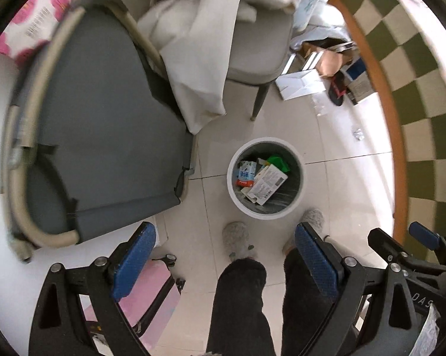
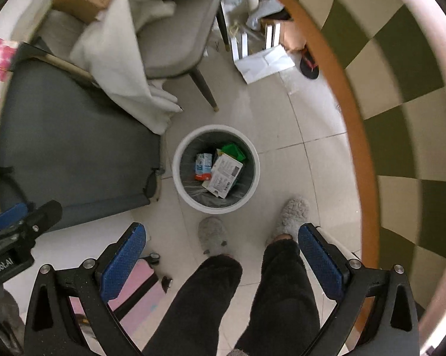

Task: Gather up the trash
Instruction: 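Return to the table and grasp the foil blister pack with right tool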

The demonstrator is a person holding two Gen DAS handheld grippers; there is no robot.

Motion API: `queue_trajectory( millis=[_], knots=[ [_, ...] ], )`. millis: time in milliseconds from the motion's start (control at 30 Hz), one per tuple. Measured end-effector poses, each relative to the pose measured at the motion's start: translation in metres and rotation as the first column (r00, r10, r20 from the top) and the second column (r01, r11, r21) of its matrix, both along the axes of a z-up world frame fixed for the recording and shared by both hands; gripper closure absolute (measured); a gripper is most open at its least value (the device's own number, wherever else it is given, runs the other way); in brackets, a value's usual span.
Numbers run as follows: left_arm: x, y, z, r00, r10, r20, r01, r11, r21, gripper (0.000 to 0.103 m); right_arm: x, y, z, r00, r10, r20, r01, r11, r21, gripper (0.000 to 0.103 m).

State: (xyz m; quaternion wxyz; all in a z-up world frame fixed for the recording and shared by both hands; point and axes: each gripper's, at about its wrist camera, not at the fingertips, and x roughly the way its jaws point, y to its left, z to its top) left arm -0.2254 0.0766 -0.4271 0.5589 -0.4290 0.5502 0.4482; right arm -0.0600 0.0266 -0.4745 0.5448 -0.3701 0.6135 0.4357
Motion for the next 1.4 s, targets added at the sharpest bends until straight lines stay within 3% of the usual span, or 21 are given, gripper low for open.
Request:
queue_trajectory(
  millis=[367,500,667,833,967,1000,1100,1133,1200,1300,1333,1367,1400],
  knots=[
    [0.028,-0.019,0.112,0.998,-0.063,0.017,0.062,0.994,0.088,0.007,0.019,-0.025,0.125,0.995,-0.050,-0.088,0.060,0.992,0.112,0.000],
    [0.069,-0.017,0.150,0.993,-0.118,0.019,0.113,0.982,0.151,0.007,0.059,-0.029,0.157,0.981,-0.141,-0.135,0.161,0.974,0.156,0.000],
    [0.162,-0.010,0.176,0.963,-0.267,0.019,0.257,0.942,0.214,0.007,0.158,-0.049,0.193,0.932,-0.333,-0.140,0.356,0.913,0.199,0.000],
    [0.296,-0.025,0.181,0.894,-0.447,0.001,0.433,0.866,0.250,0.007,0.295,-0.107,0.202,0.824,-0.564,-0.041,0.562,0.809,0.173,0.000],
    [0.397,-0.049,0.170,0.803,-0.592,-0.067,0.585,0.762,0.277,0.007,0.400,-0.167,0.184,0.719,-0.693,0.054,0.688,0.720,0.087,0.000],
    [0.431,-0.059,0.163,0.766,-0.635,-0.095,0.633,0.721,0.281,0.007,0.420,-0.182,0.178,0.694,-0.716,0.081,0.712,0.698,0.072,0.000],
    [0.492,-0.075,0.147,0.694,-0.704,-0.154,0.714,0.642,0.279,0.007,0.478,-0.220,0.154,0.639,-0.752,0.162,0.760,0.650,0.022,0.000],
    [0.518,-0.082,0.137,0.659,-0.730,-0.182,0.747,0.607,0.270,0.007,0.494,-0.229,0.142,0.630,-0.755,0.180,0.768,0.640,-0.002,0.000],
    [0.549,-0.091,0.124,0.618,-0.756,-0.215,0.784,0.568,0.252,0.007,0.516,-0.241,0.122,0.622,-0.762,0.181,0.779,0.625,-0.048,0.000],
    [0.579,-0.095,0.106,0.581,-0.780,-0.231,0.813,0.542,0.215,0.007,0.534,-0.247,0.093,0.636,-0.759,0.140,0.771,0.627,-0.108,0.000],
    [0.584,-0.096,0.104,0.575,-0.784,-0.233,0.817,0.537,0.210,0.007,0.535,-0.246,0.086,0.645,-0.753,0.129,0.764,0.635,-0.111,0.004],
    [0.590,-0.095,0.102,0.566,-0.789,-0.237,0.823,0.530,0.203,0.007,0.535,-0.245,0.081,0.650,-0.747,0.137,0.760,0.640,-0.115,0.024],
    [0.595,-0.093,0.101,0.557,-0.796,-0.238,0.830,0.522,0.197,0.007,0.535,-0.246,0.080,0.642,-0.754,0.137,0.767,0.634,-0.100,0.025]
  ],
)
